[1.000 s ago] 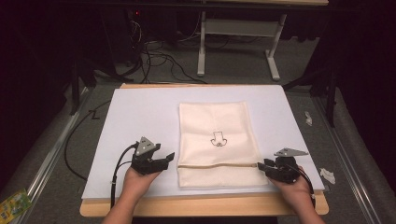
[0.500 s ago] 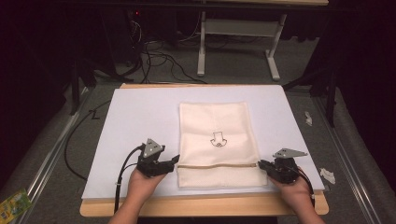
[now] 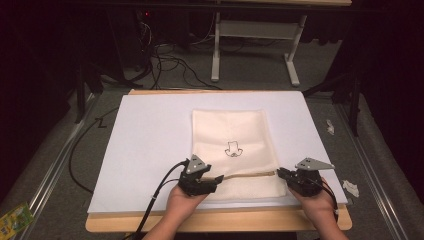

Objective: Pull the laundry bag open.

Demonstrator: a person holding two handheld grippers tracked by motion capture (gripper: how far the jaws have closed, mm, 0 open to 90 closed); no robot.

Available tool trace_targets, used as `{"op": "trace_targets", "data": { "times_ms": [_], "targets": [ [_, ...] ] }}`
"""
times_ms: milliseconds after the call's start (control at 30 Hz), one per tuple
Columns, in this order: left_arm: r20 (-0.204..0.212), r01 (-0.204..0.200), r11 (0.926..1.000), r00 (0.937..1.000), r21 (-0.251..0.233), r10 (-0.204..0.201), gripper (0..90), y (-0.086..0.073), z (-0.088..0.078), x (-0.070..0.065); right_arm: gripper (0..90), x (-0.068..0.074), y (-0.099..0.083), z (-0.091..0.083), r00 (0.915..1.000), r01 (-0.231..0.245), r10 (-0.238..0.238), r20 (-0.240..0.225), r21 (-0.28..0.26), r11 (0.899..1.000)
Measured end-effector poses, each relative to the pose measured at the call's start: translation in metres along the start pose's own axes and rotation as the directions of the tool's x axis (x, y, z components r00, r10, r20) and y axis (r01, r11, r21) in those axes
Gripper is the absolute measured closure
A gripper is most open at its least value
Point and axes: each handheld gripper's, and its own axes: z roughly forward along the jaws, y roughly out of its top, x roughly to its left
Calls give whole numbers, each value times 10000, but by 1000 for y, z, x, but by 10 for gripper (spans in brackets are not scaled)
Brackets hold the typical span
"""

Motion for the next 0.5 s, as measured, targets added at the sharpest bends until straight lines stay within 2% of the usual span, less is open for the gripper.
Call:
{"op": "trace_targets", "data": {
  "times_ms": [133,367,500],
  "targets": [
    [562,-135,9999,9983,-81,139,480,4,17,-18,853,0,0,-1,9999,110,-110,-10,-83,9999],
    [1400,-257,9996,9899,122,238,579,14,52,-46,853,0,1,-2,10000,12,-13,-35,-242,9997],
    [1760,-42,9997,9844,234,0,631,23,72,-58,853,1,1,-3,10000,-8,7,-38,-334,9994]
  ]
}}
